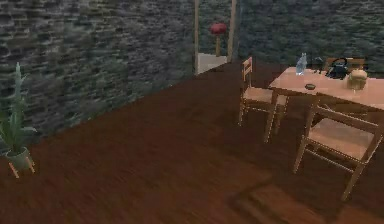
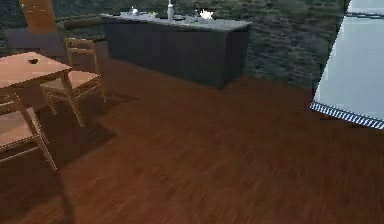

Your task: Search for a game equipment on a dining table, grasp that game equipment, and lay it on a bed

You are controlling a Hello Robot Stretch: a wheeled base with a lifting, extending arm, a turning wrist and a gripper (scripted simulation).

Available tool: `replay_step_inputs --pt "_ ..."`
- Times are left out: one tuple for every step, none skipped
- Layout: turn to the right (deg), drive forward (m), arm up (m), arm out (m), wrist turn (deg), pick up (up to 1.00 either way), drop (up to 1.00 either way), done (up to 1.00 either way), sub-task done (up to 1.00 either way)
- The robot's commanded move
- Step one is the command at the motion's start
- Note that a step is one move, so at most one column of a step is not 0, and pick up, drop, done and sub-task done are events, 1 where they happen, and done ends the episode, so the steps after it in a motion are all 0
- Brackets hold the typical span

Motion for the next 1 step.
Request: replay_step_inputs --pt "0.0 1.0 0.0 0.0 0.0 0.0 0.0 0.0 0.0"
